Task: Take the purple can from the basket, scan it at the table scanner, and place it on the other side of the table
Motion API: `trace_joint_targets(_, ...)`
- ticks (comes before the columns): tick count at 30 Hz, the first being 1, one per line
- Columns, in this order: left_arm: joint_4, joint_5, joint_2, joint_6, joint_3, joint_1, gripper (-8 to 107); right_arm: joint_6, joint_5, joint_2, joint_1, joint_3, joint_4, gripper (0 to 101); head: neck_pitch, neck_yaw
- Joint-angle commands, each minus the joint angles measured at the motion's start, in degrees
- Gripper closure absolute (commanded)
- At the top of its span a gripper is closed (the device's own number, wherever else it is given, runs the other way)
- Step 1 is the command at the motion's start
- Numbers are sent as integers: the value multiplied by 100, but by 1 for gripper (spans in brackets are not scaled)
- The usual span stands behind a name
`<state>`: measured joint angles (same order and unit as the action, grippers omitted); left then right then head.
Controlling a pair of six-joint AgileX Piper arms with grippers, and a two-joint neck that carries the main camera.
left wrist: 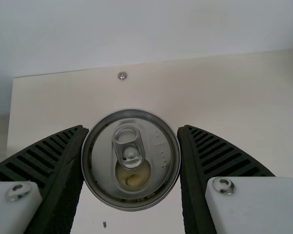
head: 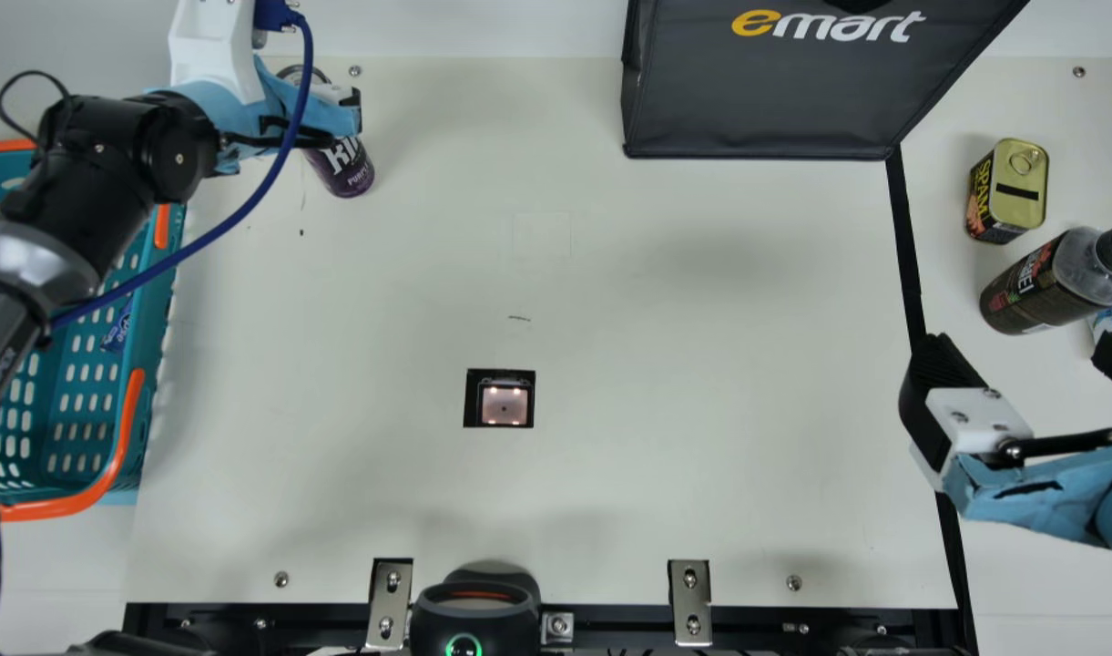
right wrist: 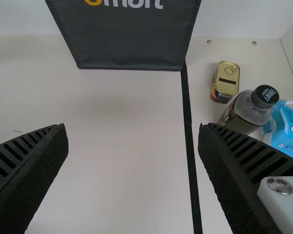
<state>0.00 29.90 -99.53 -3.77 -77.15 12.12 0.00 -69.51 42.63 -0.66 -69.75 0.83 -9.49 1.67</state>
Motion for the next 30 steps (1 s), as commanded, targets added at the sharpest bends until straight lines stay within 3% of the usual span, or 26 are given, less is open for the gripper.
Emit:
trace_joint_targets(1,43,56,141,-76,55,8,107,0,0,0,0,0,0,6,157,-9)
trace_joint_targets(16,227,405,1454,-332,904,201,107,0,0,0,0,0,0,6,157,-9)
trace_joint_targets(30,1394,758,2297,-2183,1516,1227,107,0,0,0,0,0,0,6,157,-9)
